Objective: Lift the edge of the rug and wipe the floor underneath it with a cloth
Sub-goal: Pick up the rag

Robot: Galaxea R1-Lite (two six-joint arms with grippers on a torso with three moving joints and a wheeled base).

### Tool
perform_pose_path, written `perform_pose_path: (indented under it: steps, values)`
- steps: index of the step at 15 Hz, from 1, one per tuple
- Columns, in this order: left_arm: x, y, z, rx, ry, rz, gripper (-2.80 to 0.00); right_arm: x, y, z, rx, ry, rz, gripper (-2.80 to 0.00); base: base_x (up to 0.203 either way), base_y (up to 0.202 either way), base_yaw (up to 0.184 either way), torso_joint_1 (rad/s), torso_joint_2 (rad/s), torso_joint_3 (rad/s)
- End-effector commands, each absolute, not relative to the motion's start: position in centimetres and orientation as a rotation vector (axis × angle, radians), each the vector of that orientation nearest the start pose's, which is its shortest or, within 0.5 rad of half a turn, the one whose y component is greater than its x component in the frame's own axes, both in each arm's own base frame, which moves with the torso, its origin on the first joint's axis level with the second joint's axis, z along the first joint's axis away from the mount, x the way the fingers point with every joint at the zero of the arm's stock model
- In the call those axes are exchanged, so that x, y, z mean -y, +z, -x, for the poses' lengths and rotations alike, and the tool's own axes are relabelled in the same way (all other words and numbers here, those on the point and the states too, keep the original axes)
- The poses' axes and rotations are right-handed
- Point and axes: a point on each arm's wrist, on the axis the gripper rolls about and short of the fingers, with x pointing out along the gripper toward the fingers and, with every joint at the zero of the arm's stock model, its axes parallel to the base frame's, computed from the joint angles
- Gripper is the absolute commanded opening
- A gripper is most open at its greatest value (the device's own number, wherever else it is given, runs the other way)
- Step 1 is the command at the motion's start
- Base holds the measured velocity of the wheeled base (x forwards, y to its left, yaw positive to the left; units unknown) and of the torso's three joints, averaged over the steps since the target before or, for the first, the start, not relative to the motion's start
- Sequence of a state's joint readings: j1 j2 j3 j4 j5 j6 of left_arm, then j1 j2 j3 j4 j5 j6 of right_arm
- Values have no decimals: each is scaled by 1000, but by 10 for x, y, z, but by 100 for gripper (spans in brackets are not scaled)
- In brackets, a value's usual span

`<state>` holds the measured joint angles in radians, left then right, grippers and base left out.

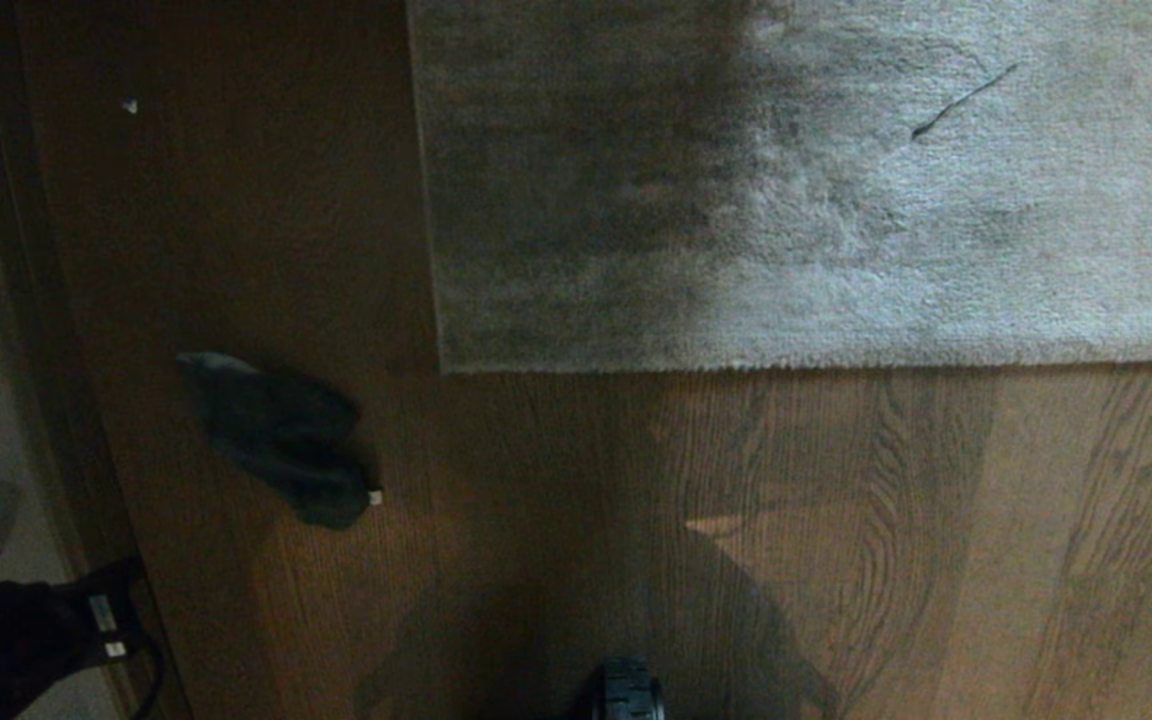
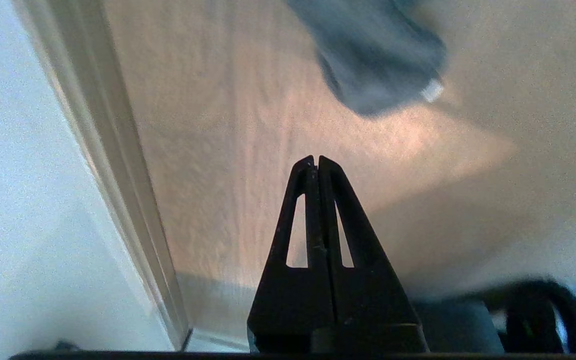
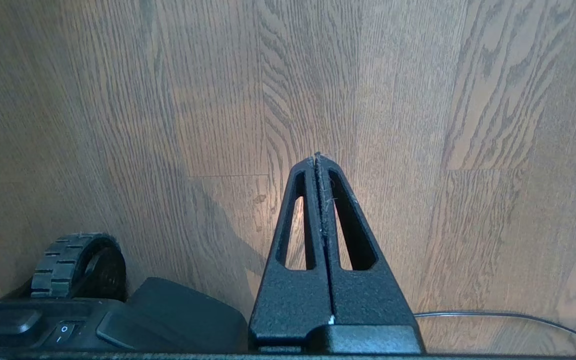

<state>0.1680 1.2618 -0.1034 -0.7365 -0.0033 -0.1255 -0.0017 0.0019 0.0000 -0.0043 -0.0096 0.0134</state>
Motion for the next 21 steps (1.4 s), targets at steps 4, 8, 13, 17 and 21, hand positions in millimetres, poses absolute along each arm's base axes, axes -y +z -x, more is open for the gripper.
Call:
perform_pose_path:
  steps: [4, 8, 13, 17, 21]
  values:
    - [-39, 100, -146, -485, 217, 186, 0, 0, 76, 23, 3, -11, -14, -280, 0, 0, 0, 0, 0, 0]
    - [-38, 97, -144, -500, 206, 194, 0, 0, 76, 23, 3, -11, -14, -280, 0, 0, 0, 0, 0, 0]
    - [-36, 95, -137, -500, 177, 223, 0, 0, 76, 23, 3, -11, -14, -280, 0, 0, 0, 0, 0, 0]
    - [-34, 91, -134, -519, 141, 236, 0, 0, 76, 23, 3, -11, -14, -280, 0, 0, 0, 0, 0, 0]
    - [-32, 88, -132, -540, 112, 250, 0, 0, 76, 23, 3, -11, -14, -280, 0, 0, 0, 0, 0, 0]
